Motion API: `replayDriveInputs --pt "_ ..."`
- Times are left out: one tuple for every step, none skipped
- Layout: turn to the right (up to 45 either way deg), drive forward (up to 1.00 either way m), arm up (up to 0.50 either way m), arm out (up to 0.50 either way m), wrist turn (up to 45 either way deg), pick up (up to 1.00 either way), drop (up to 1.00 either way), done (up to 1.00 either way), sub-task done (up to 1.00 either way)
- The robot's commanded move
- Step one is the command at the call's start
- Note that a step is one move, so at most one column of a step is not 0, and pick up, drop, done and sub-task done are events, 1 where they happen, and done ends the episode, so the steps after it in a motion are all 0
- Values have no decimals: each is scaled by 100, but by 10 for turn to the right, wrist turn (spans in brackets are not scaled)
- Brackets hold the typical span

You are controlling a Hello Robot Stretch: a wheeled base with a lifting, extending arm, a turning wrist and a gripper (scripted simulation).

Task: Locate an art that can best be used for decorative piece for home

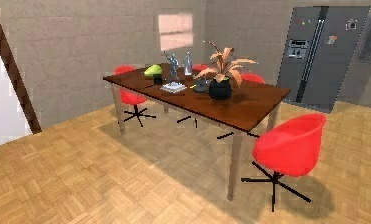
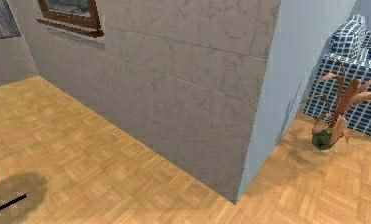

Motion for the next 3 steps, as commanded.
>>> replayDriveInputs --pt "-30 0 0 0 0 0 0 0 0" --pt "0 80 0 0 0 0 0 0 0" --pt "0 0 0 0 0 0 0 100 0"
